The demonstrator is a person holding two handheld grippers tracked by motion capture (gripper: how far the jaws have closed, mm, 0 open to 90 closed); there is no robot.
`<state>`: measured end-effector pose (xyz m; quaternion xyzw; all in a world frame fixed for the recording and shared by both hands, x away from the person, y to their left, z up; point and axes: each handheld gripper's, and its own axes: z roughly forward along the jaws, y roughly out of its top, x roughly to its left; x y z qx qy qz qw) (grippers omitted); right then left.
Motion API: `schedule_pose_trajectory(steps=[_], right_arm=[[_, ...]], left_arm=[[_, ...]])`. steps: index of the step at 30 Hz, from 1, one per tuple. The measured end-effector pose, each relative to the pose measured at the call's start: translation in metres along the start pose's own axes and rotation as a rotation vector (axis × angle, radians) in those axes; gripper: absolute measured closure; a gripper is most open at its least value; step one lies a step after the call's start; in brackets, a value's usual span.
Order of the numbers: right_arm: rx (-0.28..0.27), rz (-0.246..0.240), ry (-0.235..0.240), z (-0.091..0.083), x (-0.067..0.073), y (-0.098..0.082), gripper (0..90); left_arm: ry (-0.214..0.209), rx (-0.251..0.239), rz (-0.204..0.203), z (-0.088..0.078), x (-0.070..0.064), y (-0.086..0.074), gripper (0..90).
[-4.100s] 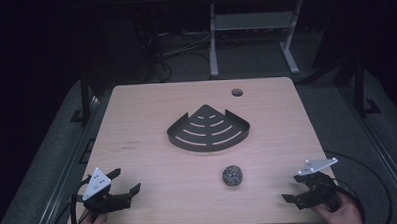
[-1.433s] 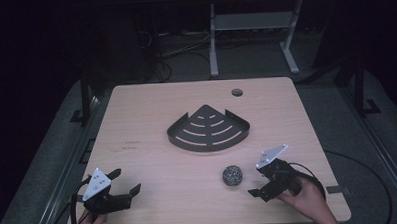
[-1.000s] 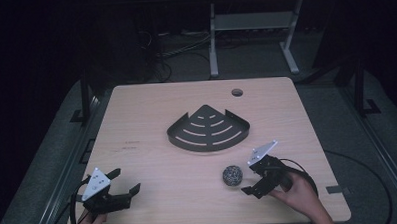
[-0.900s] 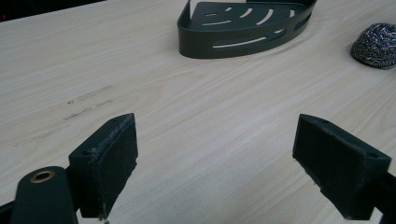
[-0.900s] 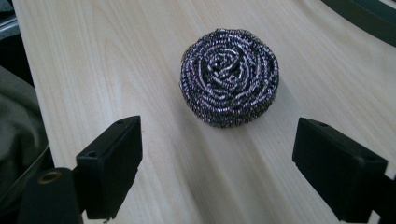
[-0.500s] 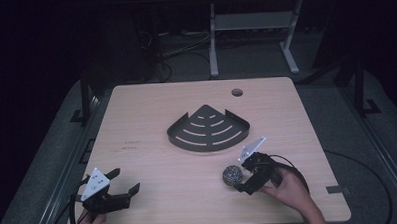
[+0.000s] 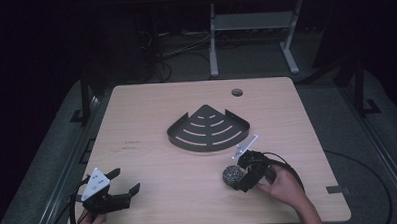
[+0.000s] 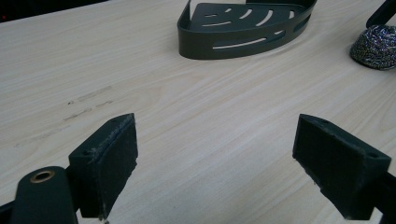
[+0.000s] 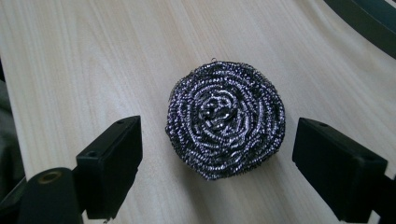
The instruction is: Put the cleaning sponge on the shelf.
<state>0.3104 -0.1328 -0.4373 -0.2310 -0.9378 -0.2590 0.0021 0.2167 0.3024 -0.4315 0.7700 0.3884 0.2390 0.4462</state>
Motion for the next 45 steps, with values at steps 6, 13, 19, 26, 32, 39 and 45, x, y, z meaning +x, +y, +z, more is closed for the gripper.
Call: schedule_pose_trajectory(steps=[6,13,19,26,32,39,45], right_arm=[[0.016,-0.005,-0.003,0.006,-0.002,0.004,15.7],[0.037,-0.023,-0.012,0.012,-0.001,0.006,18.1],[0.045,-0.027,-0.017,0.015,-0.002,0.008,20.6],[0.057,-0.033,-0.025,0.018,-0.002,0.010,25.1],[0.058,-0.046,-0.029,0.017,-0.002,0.011,29.9],[0.058,-0.055,-0.024,0.016,0.000,0.010,31.2],[0.041,-0.058,-0.025,0.011,0.000,0.009,31.8]], left_arm=[[0.000,-0.001,0.001,-0.001,0.000,0.000,13.3],[0.002,-0.003,0.000,-0.001,0.001,0.000,13.3],[0.002,-0.003,0.004,-0.001,0.000,0.000,13.3],[0.003,-0.007,0.000,-0.002,0.001,0.000,13.3],[0.004,-0.007,0.000,-0.002,0.001,0.000,13.3],[0.004,-0.010,-0.001,-0.002,0.000,0.000,13.3],[0.005,-0.010,0.000,-0.002,0.000,0.000,13.3]])
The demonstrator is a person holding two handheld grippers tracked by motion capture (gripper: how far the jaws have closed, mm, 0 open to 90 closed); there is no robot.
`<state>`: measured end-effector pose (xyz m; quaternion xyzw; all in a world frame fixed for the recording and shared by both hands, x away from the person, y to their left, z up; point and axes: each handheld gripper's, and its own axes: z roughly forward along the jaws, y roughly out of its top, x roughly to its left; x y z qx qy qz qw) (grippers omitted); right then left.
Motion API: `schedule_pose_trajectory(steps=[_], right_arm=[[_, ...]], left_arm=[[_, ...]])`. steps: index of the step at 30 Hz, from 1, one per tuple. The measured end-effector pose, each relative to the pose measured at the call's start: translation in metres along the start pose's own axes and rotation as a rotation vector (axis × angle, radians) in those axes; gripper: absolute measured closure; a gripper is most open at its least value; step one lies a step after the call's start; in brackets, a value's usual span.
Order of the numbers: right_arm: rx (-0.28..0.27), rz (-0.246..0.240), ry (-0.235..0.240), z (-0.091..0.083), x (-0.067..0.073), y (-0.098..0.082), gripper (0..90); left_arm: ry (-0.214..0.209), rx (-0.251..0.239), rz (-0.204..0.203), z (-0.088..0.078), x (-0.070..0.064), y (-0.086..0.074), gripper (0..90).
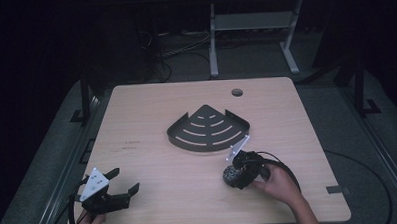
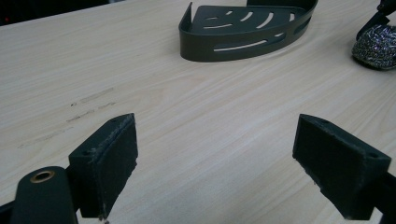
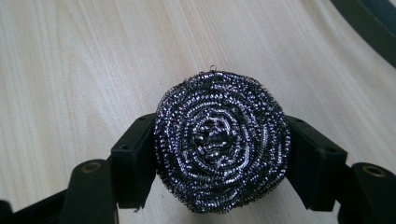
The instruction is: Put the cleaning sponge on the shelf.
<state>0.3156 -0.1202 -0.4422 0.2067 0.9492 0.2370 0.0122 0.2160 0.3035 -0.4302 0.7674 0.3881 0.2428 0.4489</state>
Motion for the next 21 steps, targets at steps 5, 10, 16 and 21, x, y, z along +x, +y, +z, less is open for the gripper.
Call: schedule_pose_trajectory(steps=[5,10,16,21], right_arm=[[-0.012,-0.002,0.003,-0.004,0.001,0.000,31.9],[-0.014,-0.024,-0.002,-0.011,0.002,0.005,32.0],[-0.025,-0.030,0.015,-0.015,0.002,0.011,32.1],[-0.021,-0.046,0.022,-0.016,0.002,0.016,32.2]], left_arm=[[-0.001,0.001,0.001,0.000,0.000,0.000,13.3],[-0.001,0.001,0.002,0.000,0.000,0.000,13.3],[0.001,0.001,0.002,-0.001,0.000,0.001,13.3],[-0.004,0.004,0.007,0.000,-0.001,0.001,13.3]])
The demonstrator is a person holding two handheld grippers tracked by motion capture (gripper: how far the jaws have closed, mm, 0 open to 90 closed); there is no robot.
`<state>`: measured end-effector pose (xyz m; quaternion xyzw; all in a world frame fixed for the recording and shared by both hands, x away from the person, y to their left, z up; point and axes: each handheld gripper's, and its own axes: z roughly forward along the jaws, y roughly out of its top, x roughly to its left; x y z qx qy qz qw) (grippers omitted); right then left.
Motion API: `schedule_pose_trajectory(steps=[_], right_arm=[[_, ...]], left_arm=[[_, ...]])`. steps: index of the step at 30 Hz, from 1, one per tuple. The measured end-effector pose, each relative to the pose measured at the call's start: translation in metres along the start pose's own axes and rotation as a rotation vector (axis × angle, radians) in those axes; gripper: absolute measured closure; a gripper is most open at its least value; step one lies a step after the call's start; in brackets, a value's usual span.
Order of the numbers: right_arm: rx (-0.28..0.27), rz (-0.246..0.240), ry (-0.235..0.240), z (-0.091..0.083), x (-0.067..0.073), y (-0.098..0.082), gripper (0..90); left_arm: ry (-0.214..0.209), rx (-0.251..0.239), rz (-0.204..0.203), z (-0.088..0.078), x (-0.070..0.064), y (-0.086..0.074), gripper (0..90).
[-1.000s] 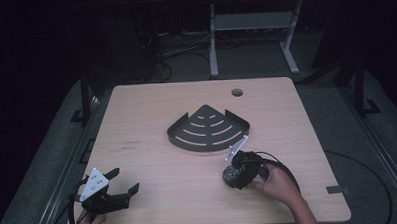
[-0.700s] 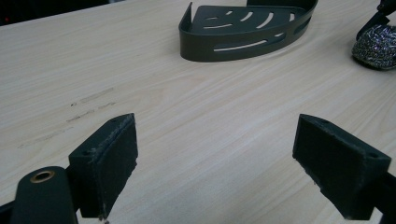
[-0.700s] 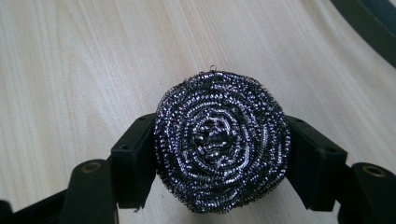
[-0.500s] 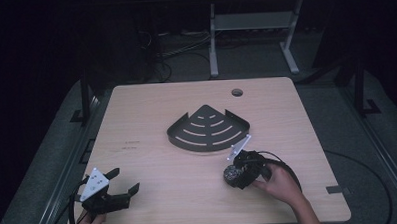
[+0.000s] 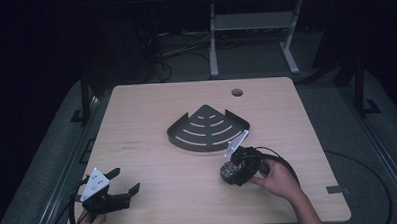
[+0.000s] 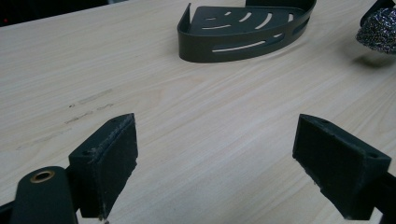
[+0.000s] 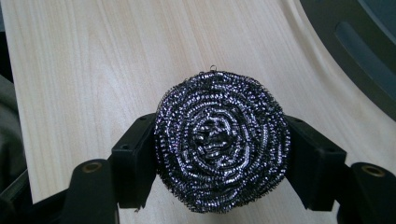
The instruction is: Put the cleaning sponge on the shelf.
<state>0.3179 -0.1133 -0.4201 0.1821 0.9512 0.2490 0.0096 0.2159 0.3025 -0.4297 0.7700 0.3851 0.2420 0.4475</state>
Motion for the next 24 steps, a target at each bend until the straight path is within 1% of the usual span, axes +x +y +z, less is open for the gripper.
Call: schedule_pose_trajectory(steps=[2,4,10,13,14,15,22,24], right_arm=[[0.002,-0.005,-0.002,-0.001,0.000,0.003,32.2],[-0.006,-0.006,0.010,-0.003,-0.001,0.005,32.2],[-0.004,-0.018,0.001,-0.008,-0.004,0.013,32.2],[-0.001,-0.028,0.004,-0.011,-0.007,0.020,32.2],[-0.001,-0.028,0.004,-0.011,-0.007,0.020,32.2],[-0.007,-0.024,0.016,-0.013,-0.009,0.023,32.2],[-0.006,-0.026,0.018,-0.013,-0.017,0.031,32.2],[-0.013,-0.026,0.023,-0.014,-0.018,0.032,32.2]], left_arm=[[0.000,0.001,0.000,0.000,0.000,0.000,13.3],[0.000,-0.001,-0.004,0.000,0.000,0.000,13.3],[0.001,-0.004,-0.011,-0.001,0.001,-0.001,13.2],[0.000,-0.005,-0.014,0.000,0.000,-0.001,13.3],[0.000,-0.005,-0.014,0.000,0.000,-0.001,13.3],[0.000,-0.004,-0.010,0.000,0.001,-0.001,13.3],[-0.001,-0.006,-0.009,0.000,0.001,-0.001,13.3],[-0.002,-0.007,-0.011,0.000,0.001,-0.001,13.3]])
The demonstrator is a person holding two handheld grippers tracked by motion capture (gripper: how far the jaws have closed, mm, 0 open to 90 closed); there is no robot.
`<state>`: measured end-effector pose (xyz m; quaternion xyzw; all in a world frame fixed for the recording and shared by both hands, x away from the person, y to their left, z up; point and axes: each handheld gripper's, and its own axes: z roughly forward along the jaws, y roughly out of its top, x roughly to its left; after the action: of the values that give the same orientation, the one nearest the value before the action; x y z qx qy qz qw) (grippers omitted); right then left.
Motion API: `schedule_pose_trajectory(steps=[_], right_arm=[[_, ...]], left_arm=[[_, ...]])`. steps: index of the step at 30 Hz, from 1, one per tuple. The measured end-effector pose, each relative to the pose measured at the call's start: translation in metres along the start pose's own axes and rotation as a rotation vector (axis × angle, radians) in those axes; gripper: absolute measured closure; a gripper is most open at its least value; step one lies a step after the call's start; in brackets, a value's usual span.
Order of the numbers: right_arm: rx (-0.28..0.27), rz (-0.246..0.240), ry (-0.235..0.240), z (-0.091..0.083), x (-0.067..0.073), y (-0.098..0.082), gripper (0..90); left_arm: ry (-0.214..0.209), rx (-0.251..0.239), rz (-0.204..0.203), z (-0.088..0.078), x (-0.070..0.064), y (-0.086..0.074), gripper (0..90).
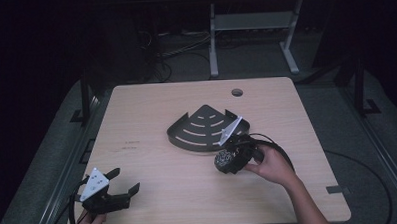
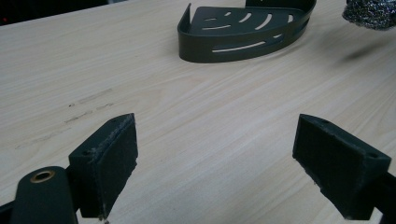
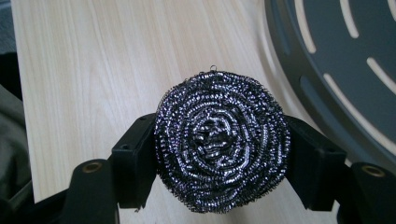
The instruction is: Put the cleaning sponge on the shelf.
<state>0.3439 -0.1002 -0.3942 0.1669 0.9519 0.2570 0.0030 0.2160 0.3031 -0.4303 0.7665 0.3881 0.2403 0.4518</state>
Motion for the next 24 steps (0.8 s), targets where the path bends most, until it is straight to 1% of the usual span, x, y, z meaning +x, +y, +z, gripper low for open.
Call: schedule_pose_trajectory(steps=[3,6,8,11,14,18,24], right_arm=[[-0.003,0.002,0.007,0.000,-0.005,0.005,32.2],[-0.002,-0.001,0.008,0.000,-0.007,0.009,32.2],[-0.011,0.001,0.021,0.000,-0.011,0.013,32.2],[-0.006,0.004,0.018,0.001,-0.013,0.015,32.2],[0.000,0.007,0.020,0.002,-0.019,0.019,32.2],[-0.009,0.007,0.024,0.003,-0.020,0.023,32.2],[0.003,0.011,0.023,0.005,-0.027,0.028,32.2]], left_arm=[[0.000,0.002,0.001,0.000,0.000,0.000,13.3],[0.000,0.003,0.001,0.000,0.000,0.000,13.3],[-0.001,0.005,0.002,0.000,0.001,0.000,13.3],[0.001,0.003,0.000,-0.001,0.001,0.000,13.3],[0.002,0.004,0.001,-0.001,0.001,0.000,13.3],[0.002,0.003,-0.001,0.000,0.001,0.000,13.3],[0.002,0.002,-0.001,0.000,0.001,0.000,13.3]])
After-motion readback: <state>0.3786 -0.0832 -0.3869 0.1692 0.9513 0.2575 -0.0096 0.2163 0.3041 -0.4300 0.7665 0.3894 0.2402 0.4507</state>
